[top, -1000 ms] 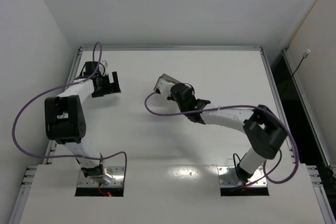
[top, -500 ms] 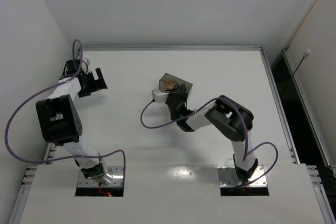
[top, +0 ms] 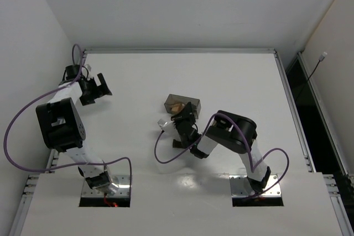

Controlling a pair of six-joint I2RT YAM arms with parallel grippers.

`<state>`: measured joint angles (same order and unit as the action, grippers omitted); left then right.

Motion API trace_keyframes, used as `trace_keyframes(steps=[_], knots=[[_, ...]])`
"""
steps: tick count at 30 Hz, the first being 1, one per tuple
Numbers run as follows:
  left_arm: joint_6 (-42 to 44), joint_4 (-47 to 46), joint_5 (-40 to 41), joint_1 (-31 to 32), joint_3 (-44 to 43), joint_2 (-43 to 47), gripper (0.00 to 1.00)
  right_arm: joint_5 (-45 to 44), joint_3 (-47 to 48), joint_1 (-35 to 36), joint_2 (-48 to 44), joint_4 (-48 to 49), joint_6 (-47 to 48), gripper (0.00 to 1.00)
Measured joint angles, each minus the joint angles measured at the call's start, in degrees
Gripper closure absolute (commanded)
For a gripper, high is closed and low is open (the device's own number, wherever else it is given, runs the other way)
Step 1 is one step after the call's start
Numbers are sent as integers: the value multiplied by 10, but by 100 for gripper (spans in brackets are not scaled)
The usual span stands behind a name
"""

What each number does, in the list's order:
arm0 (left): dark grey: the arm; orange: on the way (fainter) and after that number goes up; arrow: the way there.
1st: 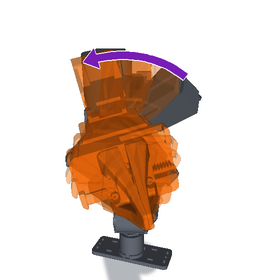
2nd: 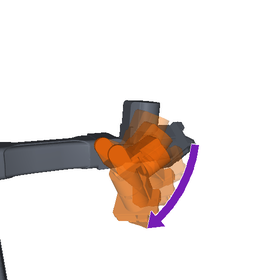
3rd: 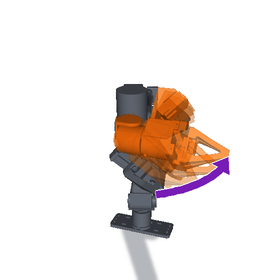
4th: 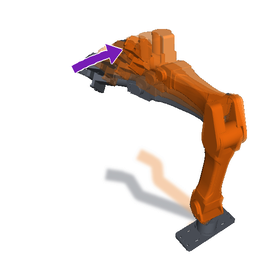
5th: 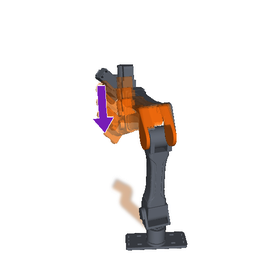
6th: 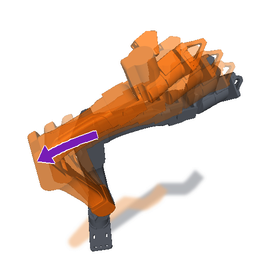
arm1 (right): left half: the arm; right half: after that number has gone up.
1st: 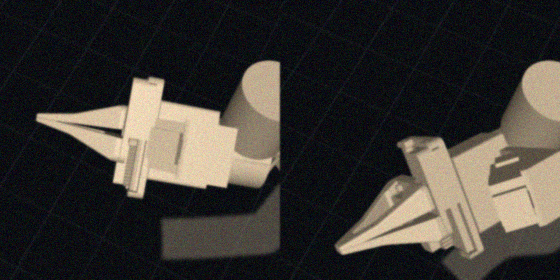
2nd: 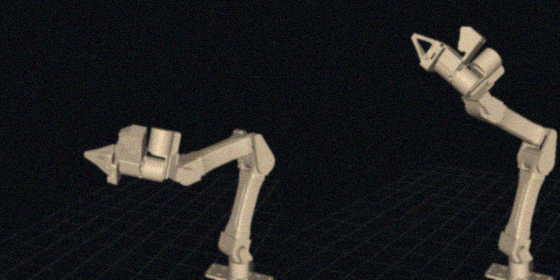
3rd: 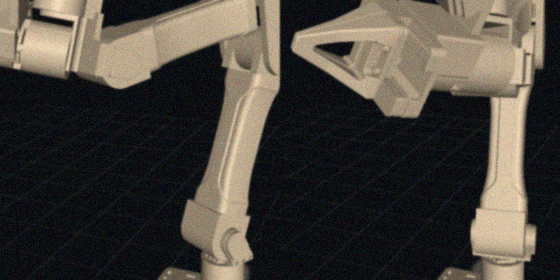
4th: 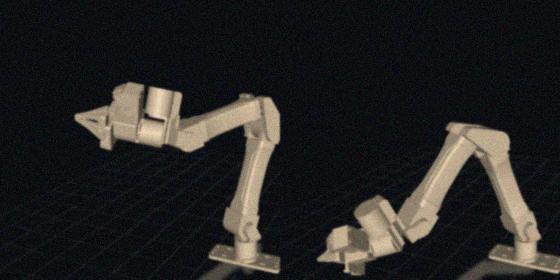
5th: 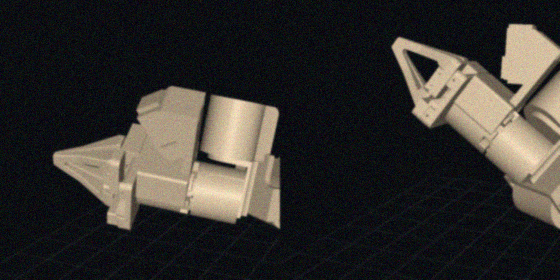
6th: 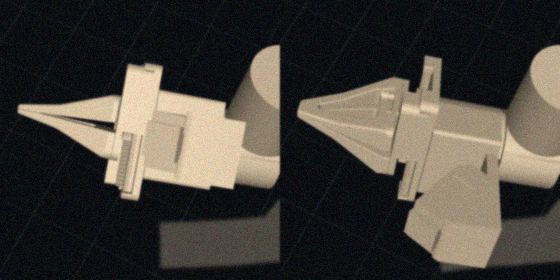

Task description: Build the wood block tower

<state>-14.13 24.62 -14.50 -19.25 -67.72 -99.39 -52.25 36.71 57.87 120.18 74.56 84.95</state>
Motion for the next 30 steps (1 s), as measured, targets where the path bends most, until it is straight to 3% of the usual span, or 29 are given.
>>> trace_keyframes(steps=[7, 21, 30], knots=[[-1, 1, -10, -3, 0, 0, 0, 8, 10, 10, 0, 1, 41, 100], [-1, 4, -28, -11, -5, -3, 0, 121, 15, 0, -9, 4, 169, 100], [-4, 7, -44, -23, -5, -21, 0, 136, 27, -33, -12, -1, 205, 100]])
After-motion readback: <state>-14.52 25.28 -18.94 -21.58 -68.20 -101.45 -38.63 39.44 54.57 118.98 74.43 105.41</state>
